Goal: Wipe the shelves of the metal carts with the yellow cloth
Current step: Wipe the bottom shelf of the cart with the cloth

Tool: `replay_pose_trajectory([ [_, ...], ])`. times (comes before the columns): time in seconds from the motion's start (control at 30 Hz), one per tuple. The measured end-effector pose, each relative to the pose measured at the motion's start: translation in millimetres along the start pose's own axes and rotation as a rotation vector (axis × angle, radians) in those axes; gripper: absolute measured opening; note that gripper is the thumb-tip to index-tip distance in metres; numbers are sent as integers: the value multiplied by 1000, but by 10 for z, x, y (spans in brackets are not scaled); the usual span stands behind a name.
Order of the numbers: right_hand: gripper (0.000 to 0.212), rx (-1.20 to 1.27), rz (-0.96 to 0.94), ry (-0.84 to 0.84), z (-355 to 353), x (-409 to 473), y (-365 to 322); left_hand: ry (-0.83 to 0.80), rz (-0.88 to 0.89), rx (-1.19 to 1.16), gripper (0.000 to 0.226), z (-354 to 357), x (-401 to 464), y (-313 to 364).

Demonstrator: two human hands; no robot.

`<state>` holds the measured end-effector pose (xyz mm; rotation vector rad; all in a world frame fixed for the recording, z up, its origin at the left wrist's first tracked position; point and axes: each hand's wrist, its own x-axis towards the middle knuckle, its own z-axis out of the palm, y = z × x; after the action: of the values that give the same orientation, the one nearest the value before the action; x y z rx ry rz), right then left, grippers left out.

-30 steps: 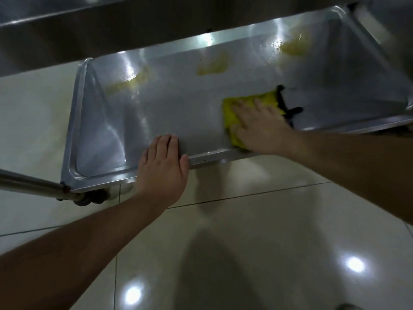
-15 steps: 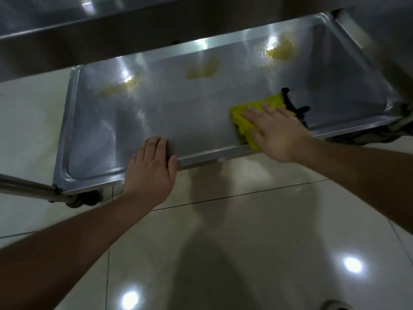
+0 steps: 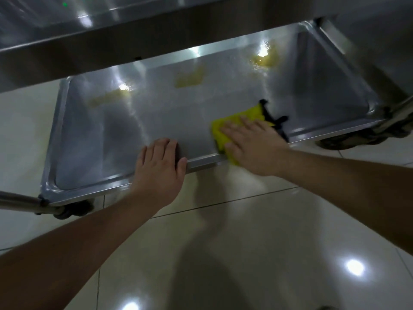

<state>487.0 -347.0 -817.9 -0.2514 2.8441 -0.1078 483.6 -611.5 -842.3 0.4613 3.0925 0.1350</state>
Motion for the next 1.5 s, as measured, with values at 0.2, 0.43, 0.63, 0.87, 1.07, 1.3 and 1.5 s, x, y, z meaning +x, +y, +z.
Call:
replay_pose_trajectory([
  [0.2, 60, 5, -121, 17, 47, 3, 109, 15, 15, -76, 65, 72, 41, 252],
  [0.43, 78, 27, 197, 117, -36, -261, 1319, -4, 32, -70, 70, 114, 107, 428],
  [0.63, 63, 171, 535, 202, -124, -288, 2036, 17, 44, -53, 70, 176, 97, 413],
  [0.87, 64, 178, 470, 208, -155, 369, 1550, 30, 40, -17, 68, 202, 95, 420],
  [1.07, 58, -2, -207, 143, -72, 572, 377, 95, 36, 29, 64, 241, 103, 443],
  [1.3, 69, 16, -175, 95, -265, 843, 845, 127, 79, 25, 63, 244, 102, 408],
  [1.5, 67, 103, 323, 144, -422, 870, 1920, 118, 74, 41, 63, 229, 85, 412],
])
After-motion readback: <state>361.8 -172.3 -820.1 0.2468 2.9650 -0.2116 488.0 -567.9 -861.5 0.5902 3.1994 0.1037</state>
